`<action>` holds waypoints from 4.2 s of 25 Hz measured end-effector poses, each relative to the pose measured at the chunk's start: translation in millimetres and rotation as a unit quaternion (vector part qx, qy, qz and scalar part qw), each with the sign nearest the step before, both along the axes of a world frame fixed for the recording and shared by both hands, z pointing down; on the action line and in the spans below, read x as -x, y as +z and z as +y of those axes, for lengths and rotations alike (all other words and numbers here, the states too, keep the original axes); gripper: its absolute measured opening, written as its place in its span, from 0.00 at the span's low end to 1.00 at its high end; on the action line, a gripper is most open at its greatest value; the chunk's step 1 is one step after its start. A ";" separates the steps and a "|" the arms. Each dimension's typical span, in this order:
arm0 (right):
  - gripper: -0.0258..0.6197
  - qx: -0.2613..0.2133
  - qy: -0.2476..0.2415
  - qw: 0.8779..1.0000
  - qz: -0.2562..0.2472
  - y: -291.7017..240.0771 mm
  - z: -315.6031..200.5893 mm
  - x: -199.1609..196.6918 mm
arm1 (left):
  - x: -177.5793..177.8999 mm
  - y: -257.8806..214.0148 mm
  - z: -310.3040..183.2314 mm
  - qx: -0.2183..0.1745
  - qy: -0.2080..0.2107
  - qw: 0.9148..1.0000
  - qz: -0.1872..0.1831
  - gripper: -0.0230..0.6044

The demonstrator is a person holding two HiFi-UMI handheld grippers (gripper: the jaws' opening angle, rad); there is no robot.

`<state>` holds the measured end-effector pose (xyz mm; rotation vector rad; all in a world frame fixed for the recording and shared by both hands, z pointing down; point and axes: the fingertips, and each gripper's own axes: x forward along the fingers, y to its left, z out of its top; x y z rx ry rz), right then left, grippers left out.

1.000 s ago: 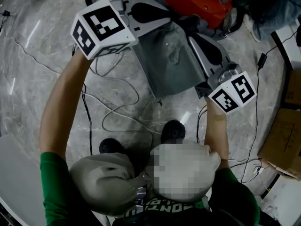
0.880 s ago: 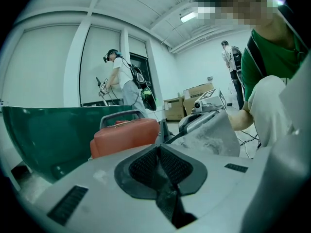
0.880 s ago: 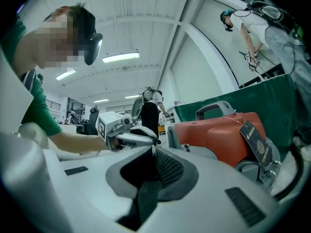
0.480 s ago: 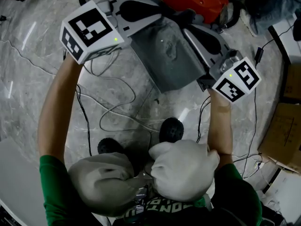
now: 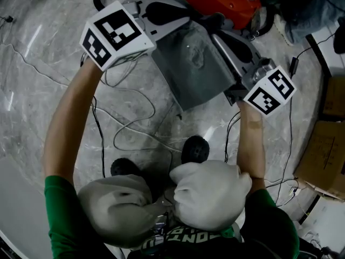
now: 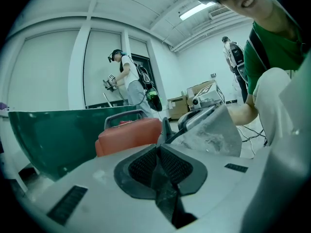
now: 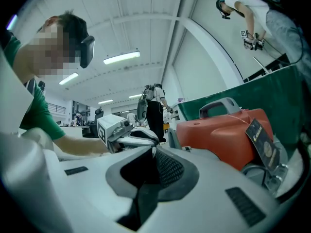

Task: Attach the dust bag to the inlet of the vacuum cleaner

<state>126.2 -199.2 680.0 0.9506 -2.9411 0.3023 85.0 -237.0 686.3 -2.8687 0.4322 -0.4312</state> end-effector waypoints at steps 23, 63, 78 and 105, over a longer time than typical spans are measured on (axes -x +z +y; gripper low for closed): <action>0.05 -0.017 0.065 0.996 0.066 -87.8 -27.1 4.4 | 45.8 -69.7 -17.9 0.031 -0.054 0.996 0.068 0.07; 0.05 0.040 0.030 0.995 0.082 -689.9 87.8 77.7 | 119.4 -691.5 130.6 0.163 -0.222 0.939 0.205 0.04; 0.05 -0.006 0.001 0.998 0.063 -737.6 68.5 -56.9 | -1.3 -720.1 126.4 0.154 -0.318 0.909 0.223 0.04; 0.05 -0.015 -0.032 0.999 0.040 -736.8 89.7 -144.5 | -86.8 -735.6 155.7 0.126 -0.376 0.892 0.215 0.04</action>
